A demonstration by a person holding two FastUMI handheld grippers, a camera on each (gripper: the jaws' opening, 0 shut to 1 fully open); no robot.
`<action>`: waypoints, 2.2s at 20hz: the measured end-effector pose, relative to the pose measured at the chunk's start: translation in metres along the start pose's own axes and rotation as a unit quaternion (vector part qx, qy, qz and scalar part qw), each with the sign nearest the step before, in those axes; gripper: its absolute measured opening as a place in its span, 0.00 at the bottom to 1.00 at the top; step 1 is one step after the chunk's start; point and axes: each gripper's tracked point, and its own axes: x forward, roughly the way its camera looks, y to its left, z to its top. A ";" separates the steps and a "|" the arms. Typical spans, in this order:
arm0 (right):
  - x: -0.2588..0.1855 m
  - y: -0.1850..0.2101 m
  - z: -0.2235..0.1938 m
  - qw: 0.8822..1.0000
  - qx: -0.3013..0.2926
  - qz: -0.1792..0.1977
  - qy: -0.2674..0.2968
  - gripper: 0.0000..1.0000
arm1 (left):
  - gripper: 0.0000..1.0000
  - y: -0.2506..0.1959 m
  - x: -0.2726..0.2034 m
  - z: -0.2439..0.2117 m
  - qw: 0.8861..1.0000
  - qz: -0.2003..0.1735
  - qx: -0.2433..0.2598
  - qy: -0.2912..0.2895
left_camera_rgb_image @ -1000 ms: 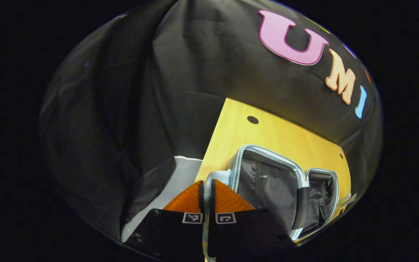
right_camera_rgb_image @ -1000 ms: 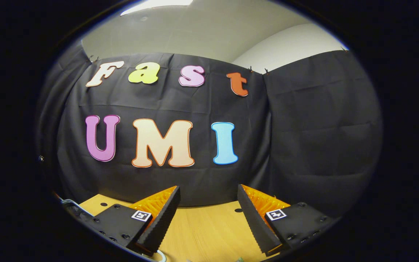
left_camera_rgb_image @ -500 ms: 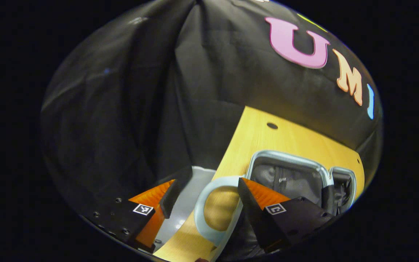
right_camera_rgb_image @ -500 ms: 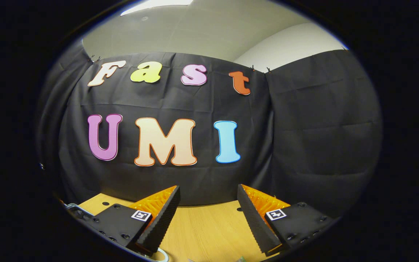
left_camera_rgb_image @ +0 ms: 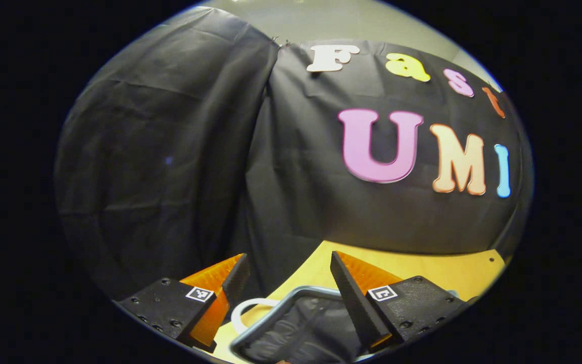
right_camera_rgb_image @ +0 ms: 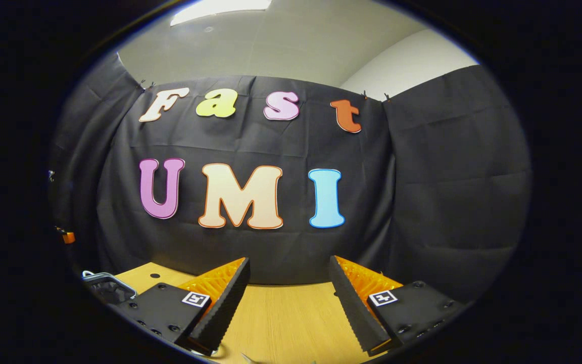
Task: First open the suitcase, pack the skin care products into it, and then close the suitcase.
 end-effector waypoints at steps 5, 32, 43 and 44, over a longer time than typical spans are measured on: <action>-0.012 -0.023 -0.012 1.000 0.002 0.027 0.002 0.98 | 0.94 -0.117 -0.048 0.023 0.997 -0.066 0.020 -0.025; -0.056 -0.118 -0.082 0.993 -0.028 0.070 0.086 0.98 | 0.92 -0.473 -0.217 -0.245 0.915 -0.362 0.073 0.162; -0.079 -0.103 -0.127 0.987 -0.036 0.086 0.132 0.98 | 0.14 -0.473 -0.201 -0.297 0.898 -0.364 0.067 0.237; -0.081 -0.095 -0.134 0.986 -0.032 0.095 0.133 0.98 | 0.13 -0.471 -0.202 -0.285 0.898 -0.367 0.070 0.234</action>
